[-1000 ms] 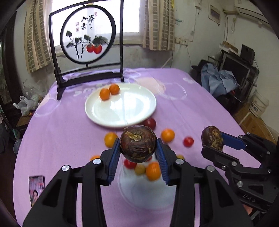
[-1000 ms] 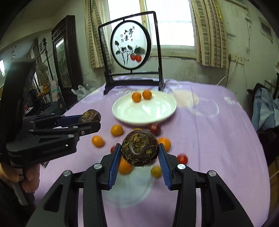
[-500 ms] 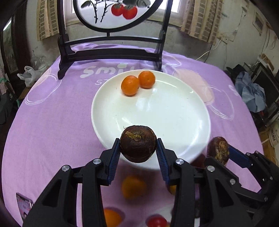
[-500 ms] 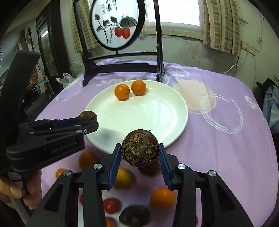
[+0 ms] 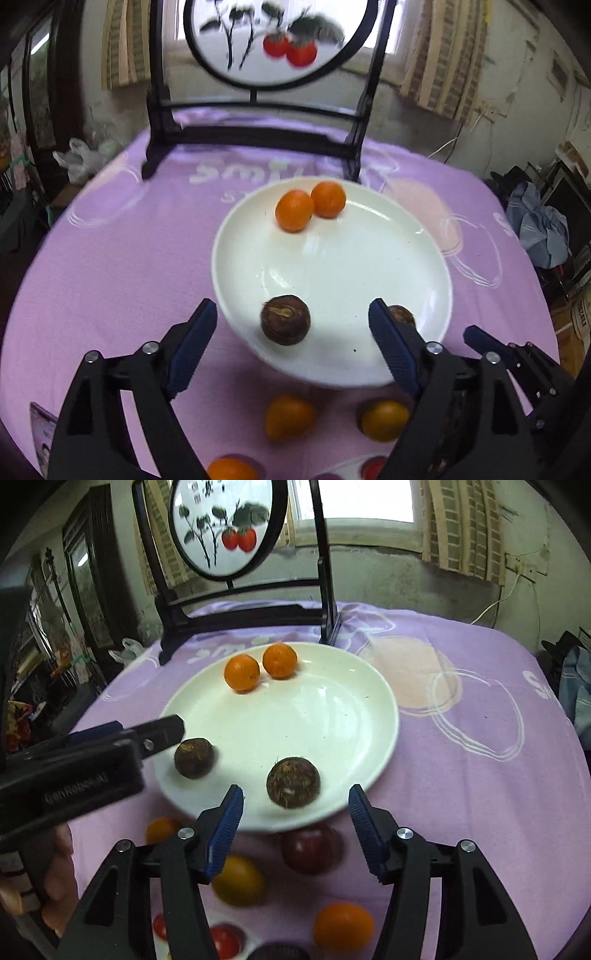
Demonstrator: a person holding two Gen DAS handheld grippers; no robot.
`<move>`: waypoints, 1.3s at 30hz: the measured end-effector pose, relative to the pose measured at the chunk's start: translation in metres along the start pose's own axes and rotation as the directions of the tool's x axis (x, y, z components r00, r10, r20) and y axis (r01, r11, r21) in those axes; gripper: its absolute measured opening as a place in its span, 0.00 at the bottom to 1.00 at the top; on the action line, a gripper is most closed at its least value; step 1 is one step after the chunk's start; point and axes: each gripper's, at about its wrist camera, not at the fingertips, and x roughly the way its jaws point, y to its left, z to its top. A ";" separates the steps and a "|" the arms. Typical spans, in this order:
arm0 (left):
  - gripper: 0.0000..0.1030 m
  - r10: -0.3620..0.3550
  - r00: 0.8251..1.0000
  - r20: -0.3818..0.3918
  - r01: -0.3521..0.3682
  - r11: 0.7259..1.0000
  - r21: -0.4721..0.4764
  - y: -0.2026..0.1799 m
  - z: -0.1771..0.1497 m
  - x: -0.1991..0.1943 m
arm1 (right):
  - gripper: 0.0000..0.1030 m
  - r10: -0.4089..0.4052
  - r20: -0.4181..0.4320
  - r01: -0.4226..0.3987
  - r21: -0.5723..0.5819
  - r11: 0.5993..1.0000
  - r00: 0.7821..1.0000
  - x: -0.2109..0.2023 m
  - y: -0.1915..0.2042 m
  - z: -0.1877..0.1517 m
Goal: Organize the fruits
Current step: 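Carry both dark brown fruits to the white plate and release them, then grasp a yellow-green fruit with the right tool while the left tool grasps an orange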
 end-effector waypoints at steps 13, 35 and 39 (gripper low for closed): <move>0.89 -0.015 0.999 0.052 0.011 0.997 0.075 0.005 -0.109 -0.090 | 0.69 -0.036 0.028 0.033 0.085 0.996 0.999 -0.090 -0.038 -0.108; 0.89 -0.043 0.998 -0.042 0.048 0.993 0.109 0.024 -0.185 -0.078 | 0.64 -0.077 -0.099 0.078 0.007 0.997 0.992 -0.081 -0.007 -0.180; 0.89 -0.036 0.998 -0.046 0.042 0.991 0.129 0.025 -0.184 -0.071 | 0.57 -0.110 -0.115 0.106 -0.039 0.994 0.987 -0.070 -0.002 -0.171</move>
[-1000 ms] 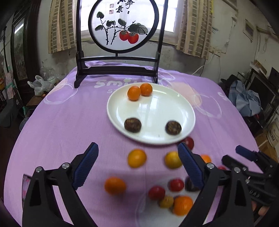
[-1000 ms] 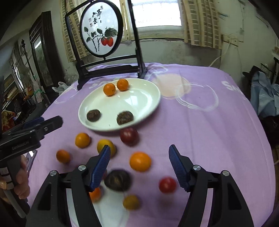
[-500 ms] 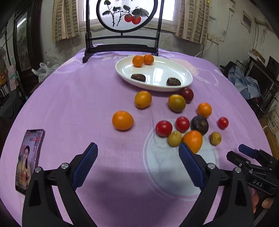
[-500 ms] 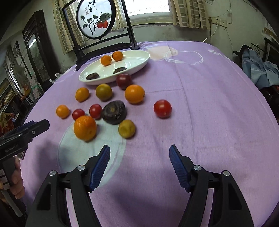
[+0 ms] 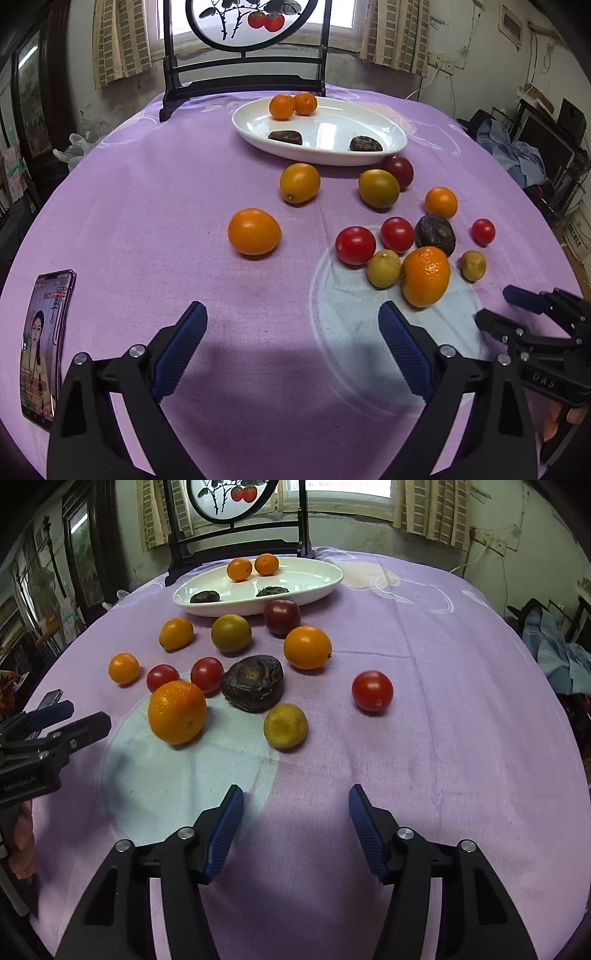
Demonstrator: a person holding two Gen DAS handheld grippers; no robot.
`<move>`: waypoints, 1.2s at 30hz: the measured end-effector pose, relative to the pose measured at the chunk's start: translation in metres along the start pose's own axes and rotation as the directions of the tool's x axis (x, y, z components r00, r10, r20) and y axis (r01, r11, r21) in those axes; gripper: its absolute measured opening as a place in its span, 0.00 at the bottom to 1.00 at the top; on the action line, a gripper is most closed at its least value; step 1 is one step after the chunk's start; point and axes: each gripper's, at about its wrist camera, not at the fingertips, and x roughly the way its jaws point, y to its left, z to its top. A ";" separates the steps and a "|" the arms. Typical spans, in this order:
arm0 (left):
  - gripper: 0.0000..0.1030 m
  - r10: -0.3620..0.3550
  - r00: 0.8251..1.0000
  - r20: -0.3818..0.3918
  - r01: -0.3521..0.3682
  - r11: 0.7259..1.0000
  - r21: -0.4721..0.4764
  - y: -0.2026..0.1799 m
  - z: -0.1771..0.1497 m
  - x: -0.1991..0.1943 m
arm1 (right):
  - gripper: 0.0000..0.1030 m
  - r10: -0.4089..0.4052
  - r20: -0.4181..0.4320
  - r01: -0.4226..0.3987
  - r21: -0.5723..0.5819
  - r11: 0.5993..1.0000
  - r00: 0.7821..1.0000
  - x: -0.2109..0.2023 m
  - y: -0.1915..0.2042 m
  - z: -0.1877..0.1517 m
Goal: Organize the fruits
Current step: 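Grasp a yellow-green fruit with the right tool while the left tool grasps an orange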
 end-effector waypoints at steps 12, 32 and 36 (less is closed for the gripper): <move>0.89 -0.092 0.993 -0.069 0.087 0.993 -0.081 0.013 0.001 0.023 | 0.27 -0.037 0.037 0.039 -0.048 0.998 0.999 0.022 0.008 0.034; 0.77 0.032 0.995 -0.091 -0.036 0.998 -0.047 0.021 0.015 0.031 | 0.26 0.103 0.041 -0.102 -0.019 0.995 0.994 0.008 0.003 0.017; 0.76 0.080 0.993 -0.086 -0.086 0.994 -0.065 0.028 0.022 0.039 | 0.26 0.121 0.043 -0.121 -0.015 0.993 0.992 0.007 0.001 0.017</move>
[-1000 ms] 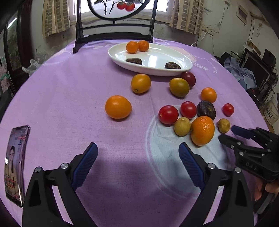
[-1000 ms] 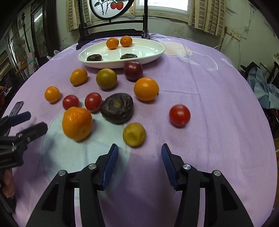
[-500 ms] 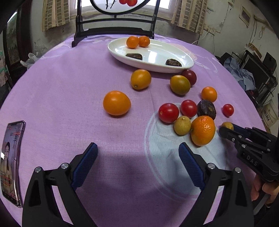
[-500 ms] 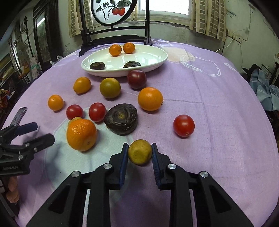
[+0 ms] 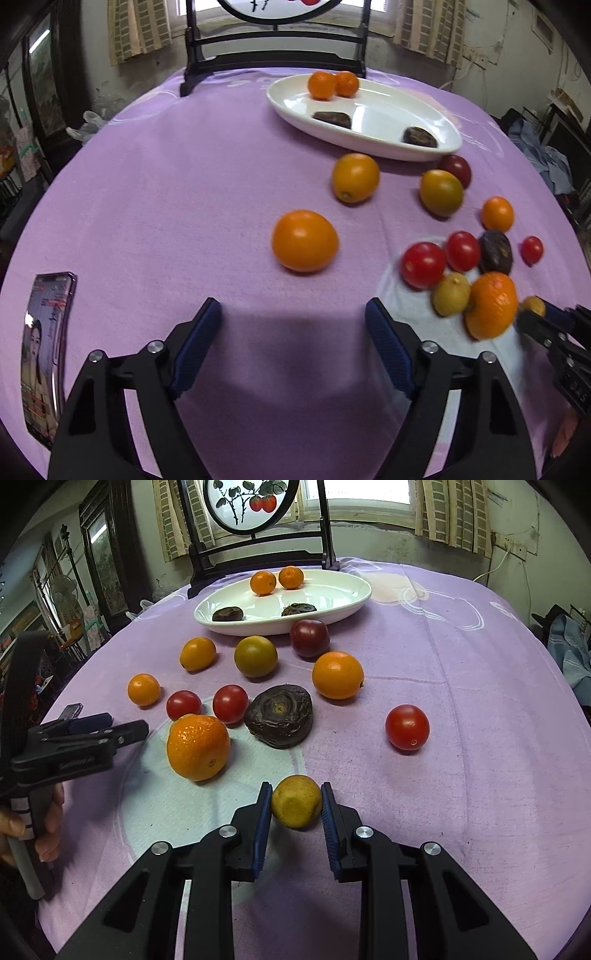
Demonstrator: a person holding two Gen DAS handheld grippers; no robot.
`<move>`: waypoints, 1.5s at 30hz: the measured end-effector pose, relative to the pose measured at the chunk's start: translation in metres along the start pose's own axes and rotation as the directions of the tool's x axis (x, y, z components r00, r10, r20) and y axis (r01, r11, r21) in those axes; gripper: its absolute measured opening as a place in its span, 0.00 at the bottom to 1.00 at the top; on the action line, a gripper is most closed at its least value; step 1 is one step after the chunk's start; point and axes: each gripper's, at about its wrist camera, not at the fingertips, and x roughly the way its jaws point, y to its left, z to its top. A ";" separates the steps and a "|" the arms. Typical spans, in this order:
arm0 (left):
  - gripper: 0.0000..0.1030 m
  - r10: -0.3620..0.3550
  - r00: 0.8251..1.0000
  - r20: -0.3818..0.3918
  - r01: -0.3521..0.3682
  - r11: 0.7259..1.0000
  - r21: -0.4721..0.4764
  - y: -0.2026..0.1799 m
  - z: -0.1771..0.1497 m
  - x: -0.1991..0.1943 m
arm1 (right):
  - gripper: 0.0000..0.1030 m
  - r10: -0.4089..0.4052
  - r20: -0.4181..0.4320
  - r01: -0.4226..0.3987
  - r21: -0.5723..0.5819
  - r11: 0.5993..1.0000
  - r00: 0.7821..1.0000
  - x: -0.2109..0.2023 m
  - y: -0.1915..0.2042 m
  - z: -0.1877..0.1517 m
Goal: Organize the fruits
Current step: 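Grasp a yellow-green fruit with the right tool while the left tool grasps an orange, then carry both fruits to the white plate and release them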
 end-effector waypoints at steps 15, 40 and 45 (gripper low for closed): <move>0.36 0.032 0.999 0.018 -0.032 0.999 0.033 -0.015 0.030 0.017 | 0.26 0.005 -0.006 -0.005 -0.025 1.000 1.000 0.003 0.002 -0.001; 0.36 -0.127 0.972 0.196 0.116 0.991 0.067 -0.034 0.089 -0.079 | 0.26 -0.017 0.264 0.034 -0.058 0.998 0.964 -0.057 0.015 0.084; 0.36 -0.113 0.979 0.170 0.104 0.993 0.061 -0.041 0.138 -0.042 | 0.26 -0.028 0.210 0.041 -0.057 0.998 0.977 -0.018 0.015 0.137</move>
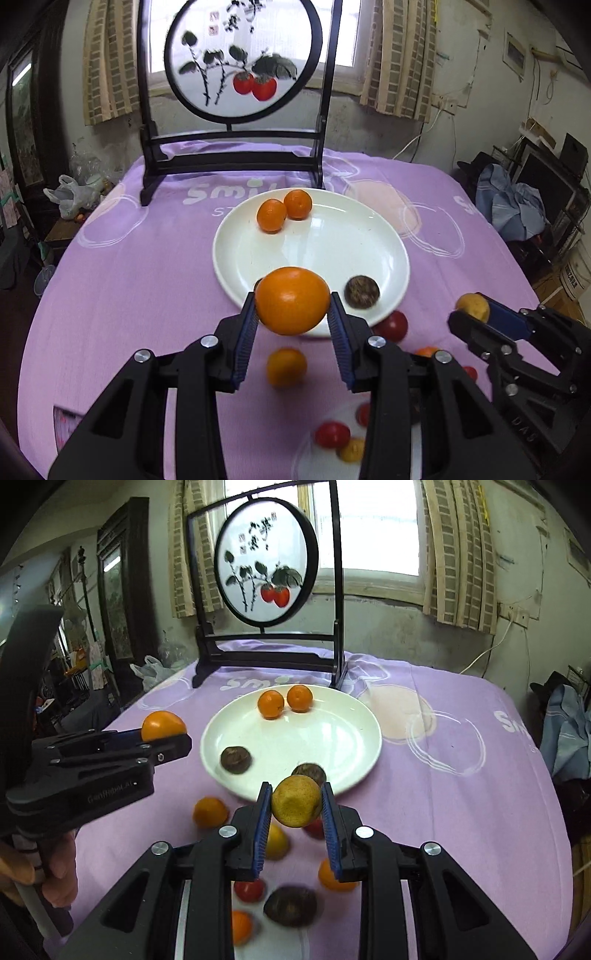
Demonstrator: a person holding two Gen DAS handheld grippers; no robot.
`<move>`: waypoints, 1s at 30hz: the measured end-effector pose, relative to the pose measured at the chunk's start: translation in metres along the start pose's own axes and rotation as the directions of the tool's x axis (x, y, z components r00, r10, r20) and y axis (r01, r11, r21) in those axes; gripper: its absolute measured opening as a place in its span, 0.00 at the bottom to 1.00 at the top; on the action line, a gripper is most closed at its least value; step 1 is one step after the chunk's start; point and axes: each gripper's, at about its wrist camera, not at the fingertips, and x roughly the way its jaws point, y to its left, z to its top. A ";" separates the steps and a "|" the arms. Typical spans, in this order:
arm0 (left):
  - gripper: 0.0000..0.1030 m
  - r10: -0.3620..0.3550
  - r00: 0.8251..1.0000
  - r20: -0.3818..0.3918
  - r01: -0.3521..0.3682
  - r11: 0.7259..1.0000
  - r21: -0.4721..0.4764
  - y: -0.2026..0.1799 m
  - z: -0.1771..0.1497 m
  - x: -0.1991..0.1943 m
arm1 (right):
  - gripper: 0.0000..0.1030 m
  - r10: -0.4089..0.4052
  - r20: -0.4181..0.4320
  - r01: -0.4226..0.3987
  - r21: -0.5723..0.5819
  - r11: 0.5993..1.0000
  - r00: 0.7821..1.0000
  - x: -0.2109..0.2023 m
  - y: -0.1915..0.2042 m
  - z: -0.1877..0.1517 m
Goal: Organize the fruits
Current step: 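Carry both fruits to the white plate and release them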
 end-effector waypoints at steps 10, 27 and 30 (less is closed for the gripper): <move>0.36 0.079 0.983 -0.167 -0.085 0.996 -0.032 0.016 0.032 0.117 | 0.26 -0.060 -0.167 0.067 0.037 0.997 0.984 0.116 -0.018 0.038; 0.81 0.115 0.990 -0.087 -0.120 0.991 -0.059 0.007 0.028 0.069 | 0.56 -0.029 -0.127 0.046 0.132 0.990 0.992 0.078 -0.035 0.025; 0.83 0.106 0.993 -0.045 -0.108 0.993 -0.049 0.000 0.013 0.037 | 0.56 -0.034 -0.117 0.048 0.125 0.991 0.993 0.056 -0.035 0.010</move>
